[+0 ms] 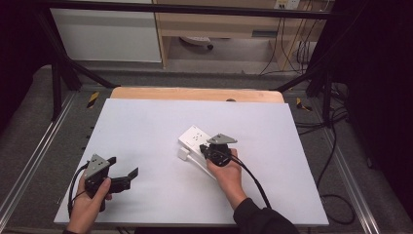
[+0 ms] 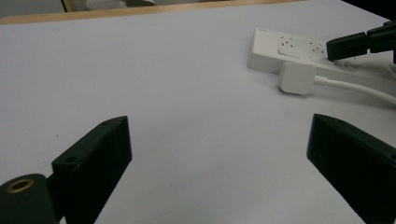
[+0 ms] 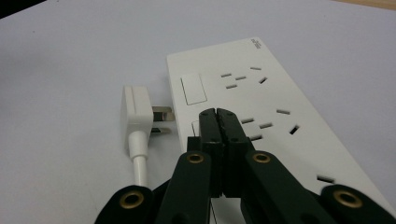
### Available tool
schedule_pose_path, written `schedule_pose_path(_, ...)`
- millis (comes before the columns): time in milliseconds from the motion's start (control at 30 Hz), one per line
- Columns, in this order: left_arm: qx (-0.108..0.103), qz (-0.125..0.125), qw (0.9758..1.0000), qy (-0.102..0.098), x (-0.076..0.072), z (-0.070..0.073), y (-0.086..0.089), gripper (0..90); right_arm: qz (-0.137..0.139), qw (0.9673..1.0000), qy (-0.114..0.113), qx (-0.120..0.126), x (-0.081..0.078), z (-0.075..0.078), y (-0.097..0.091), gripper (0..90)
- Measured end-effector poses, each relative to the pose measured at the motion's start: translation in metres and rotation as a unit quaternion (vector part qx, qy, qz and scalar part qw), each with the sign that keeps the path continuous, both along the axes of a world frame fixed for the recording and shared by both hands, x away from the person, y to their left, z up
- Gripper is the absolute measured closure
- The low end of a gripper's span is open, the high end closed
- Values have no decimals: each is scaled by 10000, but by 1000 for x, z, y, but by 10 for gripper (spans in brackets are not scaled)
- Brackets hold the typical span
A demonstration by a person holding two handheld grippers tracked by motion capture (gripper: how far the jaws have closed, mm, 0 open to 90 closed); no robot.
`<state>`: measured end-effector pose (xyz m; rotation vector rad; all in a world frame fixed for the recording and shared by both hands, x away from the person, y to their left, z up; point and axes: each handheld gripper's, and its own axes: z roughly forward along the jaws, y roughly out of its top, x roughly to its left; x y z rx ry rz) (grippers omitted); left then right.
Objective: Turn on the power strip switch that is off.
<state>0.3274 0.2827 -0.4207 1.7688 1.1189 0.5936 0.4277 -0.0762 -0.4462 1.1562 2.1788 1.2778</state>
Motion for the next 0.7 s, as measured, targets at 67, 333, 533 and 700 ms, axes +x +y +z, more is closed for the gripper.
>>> schedule_pose_path(67, 1, 6, 10000, 1, 0, 0, 0, 65, 3, 10000, -3, -1, 0, 0, 0, 900)
schedule_pose_path(333, 8, 10, 10000, -12, 0, 0, 0, 65, 17, 10000, -22, -41, -1, 0, 1, 900)
schedule_pose_path(533, 10, 11, 10000, -14, 0, 0, 0, 65, 28, 10000, -45, -54, -1, -1, 1, 900)
schedule_pose_path(700, 10, 9, 10000, -15, 0, 0, 0, 65, 27, 10000, -62, -63, -1, -1, 1, 900)
